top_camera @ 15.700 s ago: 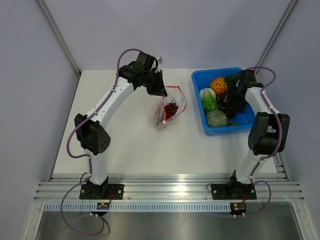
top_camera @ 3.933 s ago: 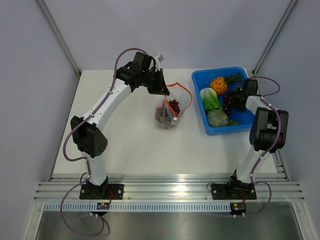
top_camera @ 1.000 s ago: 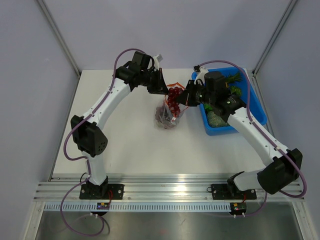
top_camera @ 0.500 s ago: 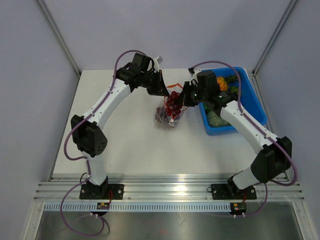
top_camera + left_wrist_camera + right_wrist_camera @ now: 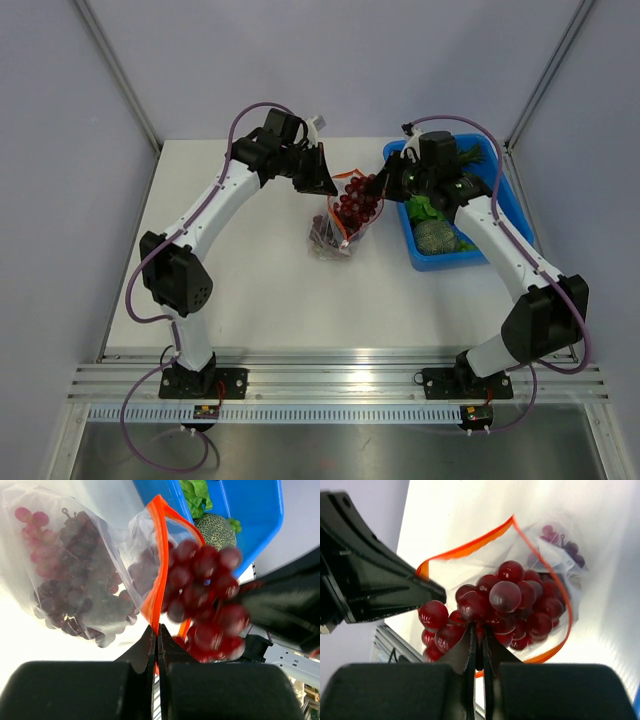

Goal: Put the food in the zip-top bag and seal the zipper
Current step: Place the fake fruit in the zipper food storage bag, then pick up the fake fruit from the bin.

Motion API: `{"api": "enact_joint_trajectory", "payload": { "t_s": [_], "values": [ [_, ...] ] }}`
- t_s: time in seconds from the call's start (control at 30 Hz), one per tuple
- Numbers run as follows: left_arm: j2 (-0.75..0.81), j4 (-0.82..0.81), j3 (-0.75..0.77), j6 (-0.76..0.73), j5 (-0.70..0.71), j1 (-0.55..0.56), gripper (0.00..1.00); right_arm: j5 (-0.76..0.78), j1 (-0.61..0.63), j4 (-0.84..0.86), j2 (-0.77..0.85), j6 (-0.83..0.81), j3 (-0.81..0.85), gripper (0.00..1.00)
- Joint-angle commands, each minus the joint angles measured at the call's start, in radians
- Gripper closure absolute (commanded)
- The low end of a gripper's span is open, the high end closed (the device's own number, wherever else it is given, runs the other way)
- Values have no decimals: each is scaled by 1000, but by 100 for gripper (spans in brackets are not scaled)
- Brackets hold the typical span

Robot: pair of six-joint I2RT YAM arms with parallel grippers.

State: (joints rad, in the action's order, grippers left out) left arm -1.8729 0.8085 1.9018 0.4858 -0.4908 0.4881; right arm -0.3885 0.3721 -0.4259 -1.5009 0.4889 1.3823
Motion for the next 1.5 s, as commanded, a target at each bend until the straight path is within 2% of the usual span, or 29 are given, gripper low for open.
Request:
{"api": "enact_joint_trajectory", "payload": {
  "t_s": [0.0, 0.2, 0.43, 0.57, 0.6, 0.67, 0.73, 0.83, 1.0, 1.1, 1.2, 1.27, 1.3, 1.33, 1.4, 1.47],
  "values": [
    [64, -42, 2, -19, -23, -5, 100, -122, -41, 110, -2, 56, -2, 100],
    [58, -49, 19, -4, -35, -5, 100, -176, -33, 142, -51, 82, -37, 100],
    [40, -45, 65, 10, -57, -5, 100, -78, 22, 78, -94, 5, -26, 100],
    [32, -48, 80, 17, -61, -5, 100, -13, 74, -46, -142, -52, 44, 100],
    [24, -45, 91, 17, -71, -3, 100, 9, 79, -62, -165, -61, 69, 96],
    [20, -43, 98, 17, -78, -3, 100, 49, 77, -120, -186, -72, 89, 81],
    [23, -48, 94, 17, -81, -3, 100, 91, 77, -148, -188, -94, 109, 57],
    [24, -40, 89, 11, -60, -3, 100, 111, 77, -146, -121, -107, 107, 43],
    [11, -32, 88, 5, -54, -6, 100, 210, 77, -206, -9, -138, 176, 42],
    [15, -34, 92, 0, -51, -8, 100, 327, 45, -232, 43, -153, 195, 43],
    [24, -32, 89, -3, -48, -13, 100, 352, -83, -241, 79, -145, 175, 41],
    [31, -32, 86, -6, -46, -16, 100, 416, -194, -240, 85, -128, 156, 34],
    [37, -35, 83, -7, -42, -16, 100, 457, -223, -237, 84, -131, 134, 29],
    [38, -37, 74, -7, -42, -16, 100, 524, -245, -235, 74, -134, 124, 28],
    [40, -45, 65, -7, -42, -16, 100, 559, -318, -228, 33, -125, 106, 23],
    [41, -45, 59, -6, -43, -16, 100, 585, -355, -211, -7, -127, 100, 22]
  ]
}}
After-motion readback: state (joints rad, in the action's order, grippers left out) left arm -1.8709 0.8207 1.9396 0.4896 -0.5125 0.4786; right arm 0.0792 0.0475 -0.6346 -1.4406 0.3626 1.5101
